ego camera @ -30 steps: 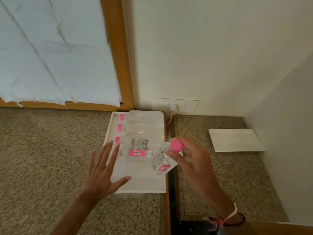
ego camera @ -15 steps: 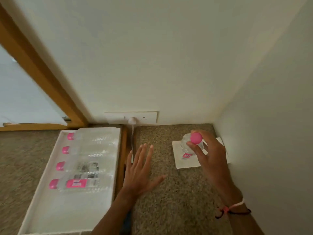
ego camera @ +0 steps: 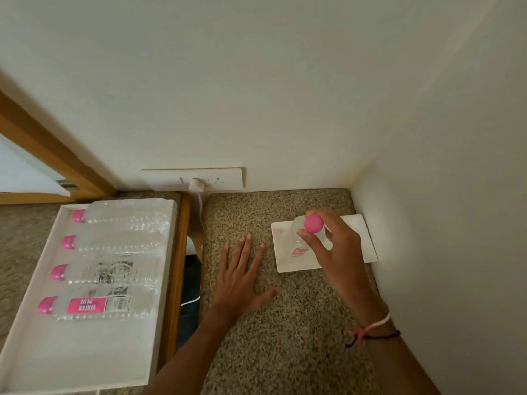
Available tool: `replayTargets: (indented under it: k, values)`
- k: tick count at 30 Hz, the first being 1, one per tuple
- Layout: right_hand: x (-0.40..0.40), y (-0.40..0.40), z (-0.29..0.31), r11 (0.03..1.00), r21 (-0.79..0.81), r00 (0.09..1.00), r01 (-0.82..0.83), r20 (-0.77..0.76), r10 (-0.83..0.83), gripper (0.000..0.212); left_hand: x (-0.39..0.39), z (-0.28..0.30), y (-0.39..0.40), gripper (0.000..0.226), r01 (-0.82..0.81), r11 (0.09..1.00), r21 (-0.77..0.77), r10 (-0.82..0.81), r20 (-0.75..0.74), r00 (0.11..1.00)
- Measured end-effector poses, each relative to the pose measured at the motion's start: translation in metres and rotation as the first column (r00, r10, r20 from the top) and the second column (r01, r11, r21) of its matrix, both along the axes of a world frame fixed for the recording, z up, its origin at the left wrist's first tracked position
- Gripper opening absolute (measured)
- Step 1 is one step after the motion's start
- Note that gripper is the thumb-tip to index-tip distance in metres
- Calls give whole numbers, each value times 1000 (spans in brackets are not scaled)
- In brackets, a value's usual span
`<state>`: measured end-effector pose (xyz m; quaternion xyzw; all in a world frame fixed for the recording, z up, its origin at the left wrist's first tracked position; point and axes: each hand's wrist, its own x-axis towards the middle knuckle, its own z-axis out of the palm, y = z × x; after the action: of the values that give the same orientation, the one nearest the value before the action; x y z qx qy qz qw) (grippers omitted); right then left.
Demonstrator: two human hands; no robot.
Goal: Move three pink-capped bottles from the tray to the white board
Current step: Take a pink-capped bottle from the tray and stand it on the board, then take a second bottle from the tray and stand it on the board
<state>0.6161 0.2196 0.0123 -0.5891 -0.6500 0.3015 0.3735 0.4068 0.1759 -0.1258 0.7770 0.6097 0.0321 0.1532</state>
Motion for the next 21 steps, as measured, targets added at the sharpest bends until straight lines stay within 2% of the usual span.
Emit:
replayTargets:
  k: [4,7,11,15,18,21]
  values:
    - [1,0,4,1000,-8,999,17,28,-17,38,-1,13,4,108,10,1000,-30,-11,-46,999]
    - [-6,-3,19,999,40,996,23,91,-26,43,-15,38,6,105,-1,1000,8,1,-32,999]
    - [-28,-13,48,968,228,980,104,141,-139,62,-46,85,7,104,-39,990,138,36,24,999]
    - [-80,-35,72,883,439,971,165,85,-223,46,-110,133,-13,105,-113,951,288,84,111,990]
    - [-132,-52,75,883,458,989,108,41,-142,32,-171,155,-35,106,-171,928,331,148,95,984]
    - [-196,-75,65,924,370,994,-93,84,67,25,-239,162,-66,108,-211,921,328,205,52,977]
